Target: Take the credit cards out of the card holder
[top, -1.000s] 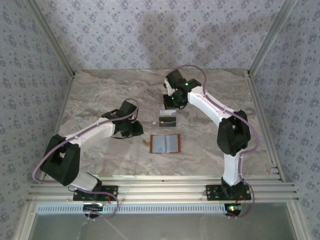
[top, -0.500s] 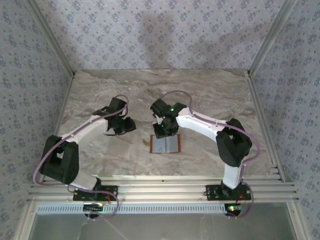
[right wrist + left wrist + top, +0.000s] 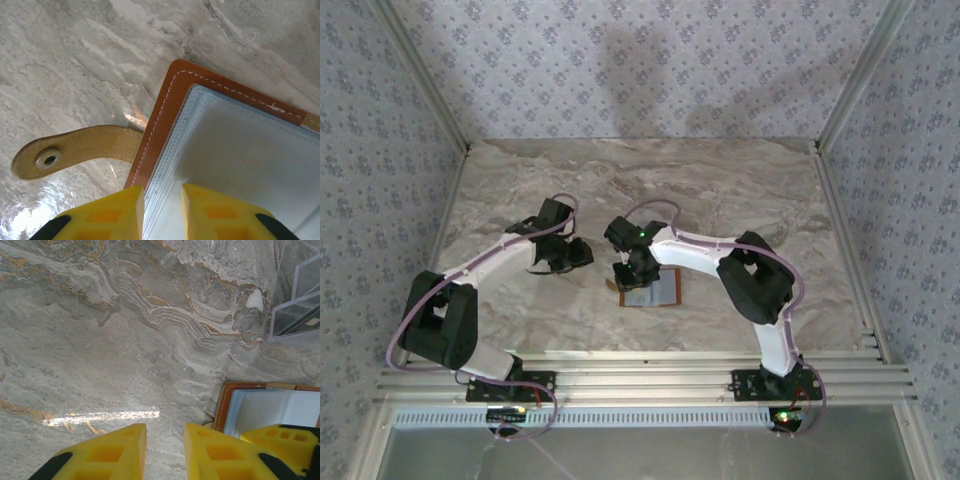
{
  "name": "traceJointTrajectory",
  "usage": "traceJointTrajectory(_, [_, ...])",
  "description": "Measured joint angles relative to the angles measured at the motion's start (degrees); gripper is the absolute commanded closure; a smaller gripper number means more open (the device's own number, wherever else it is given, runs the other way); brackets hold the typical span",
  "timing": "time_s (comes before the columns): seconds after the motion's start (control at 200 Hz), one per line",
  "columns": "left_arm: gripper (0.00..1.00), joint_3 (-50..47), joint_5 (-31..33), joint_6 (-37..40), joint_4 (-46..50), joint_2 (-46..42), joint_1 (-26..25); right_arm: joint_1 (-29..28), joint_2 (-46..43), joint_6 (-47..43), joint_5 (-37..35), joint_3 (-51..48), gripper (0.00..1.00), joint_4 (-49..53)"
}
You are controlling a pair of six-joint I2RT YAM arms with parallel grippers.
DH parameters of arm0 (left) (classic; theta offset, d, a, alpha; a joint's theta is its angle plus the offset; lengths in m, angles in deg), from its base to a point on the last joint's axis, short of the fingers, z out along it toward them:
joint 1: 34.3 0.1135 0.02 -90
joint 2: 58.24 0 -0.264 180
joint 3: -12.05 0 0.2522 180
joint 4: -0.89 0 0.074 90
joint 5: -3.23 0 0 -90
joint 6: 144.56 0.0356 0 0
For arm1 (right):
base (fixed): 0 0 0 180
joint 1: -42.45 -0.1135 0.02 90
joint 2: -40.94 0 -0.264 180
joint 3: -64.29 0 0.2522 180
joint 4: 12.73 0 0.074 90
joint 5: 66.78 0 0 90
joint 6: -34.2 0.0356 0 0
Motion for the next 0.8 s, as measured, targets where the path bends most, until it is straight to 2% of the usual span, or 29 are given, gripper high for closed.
traceJointTrajectory(0.49, [0.73, 0.0, -0.7, 0.0, 0.0, 0.0, 0.0, -0.1, 0.0, 0.1, -1.9, 0.4, 0.57, 1.7])
traceJointTrajectory(0.8, [0.73, 0.0, -1.1, 0.0, 0.0, 0.0, 0.0, -0.2, -0.9, 0.1, -7.3, 0.4, 0.54, 5.9])
